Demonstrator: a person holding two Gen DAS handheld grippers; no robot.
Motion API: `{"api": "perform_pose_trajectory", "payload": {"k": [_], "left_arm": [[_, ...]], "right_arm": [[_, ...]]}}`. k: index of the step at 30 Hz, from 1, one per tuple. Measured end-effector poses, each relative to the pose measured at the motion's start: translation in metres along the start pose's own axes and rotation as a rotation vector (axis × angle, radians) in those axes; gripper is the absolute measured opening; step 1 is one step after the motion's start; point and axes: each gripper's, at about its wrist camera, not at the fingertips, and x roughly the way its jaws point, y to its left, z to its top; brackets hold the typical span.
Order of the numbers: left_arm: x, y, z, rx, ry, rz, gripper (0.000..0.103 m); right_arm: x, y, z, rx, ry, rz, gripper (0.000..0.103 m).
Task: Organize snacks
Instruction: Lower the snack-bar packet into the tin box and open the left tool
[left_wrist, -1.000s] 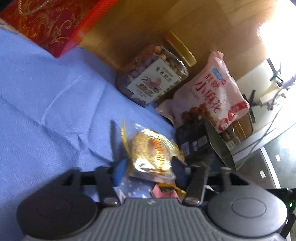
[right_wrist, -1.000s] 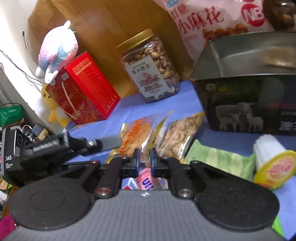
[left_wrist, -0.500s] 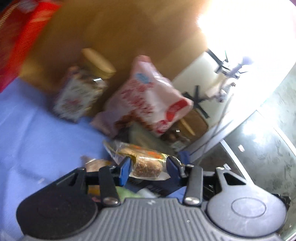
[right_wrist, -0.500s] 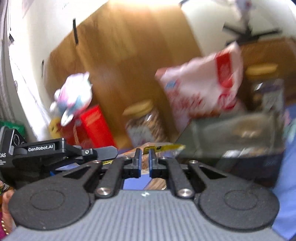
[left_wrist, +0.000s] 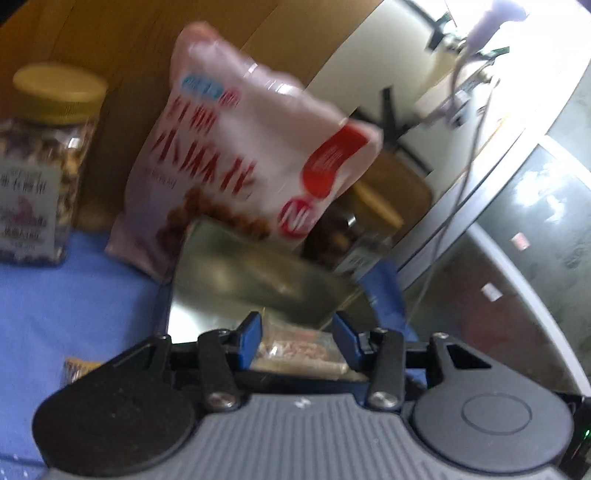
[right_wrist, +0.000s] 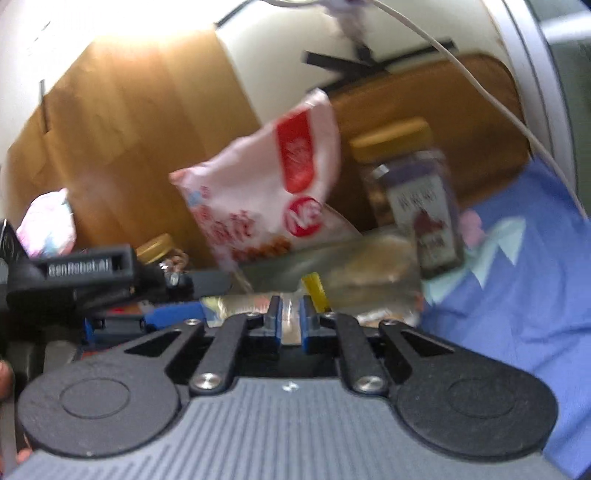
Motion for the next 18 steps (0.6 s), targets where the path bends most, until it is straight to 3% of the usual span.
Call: {"api": "perform_pose_trajectory", "payload": {"k": [4,7,10,14,16,17,18], "left_arm": [[-0.022,0.008,-0.012,-0.006,-0.023,-0.041,0.043],[-0.046,0.007,-0.022,0.030,-0.050,-0.047,0.043],[-0.065,0.013,-0.041,0.039,-0.064,-0.047,0.043],[-0.072,0.027,-0.063,-0.035,-0.019,-0.062,0.043],[-0.074,0.031,-0.071,-0.059,0.001,-0.074,0.043],[-0.076,0.032,-0.075,-0.064,0.008,-0.076,0.043],[-0.078,0.033,-0.077,-0.069,0.013,-0.079,0.046]], "right_arm": [[-0.020,-0.007,-0.004,0.037,-0.053,0.013,0.039],[-0.044,-0.002,-0.014,0.016,-0.077,0.038,0.039],[-0.047,0.008,-0.032,-0.041,-0.001,0.081,0.040],[-0.014,0.020,-0.054,-0.098,0.179,0.085,0.067],[0.004,0.023,-0.064,-0.125,0.249,0.073,0.066],[0.007,0.022,-0.068,-0.128,0.266,0.072,0.049],[0.006,0.023,-0.066,-0.130,0.256,0.071,0.043]]}}
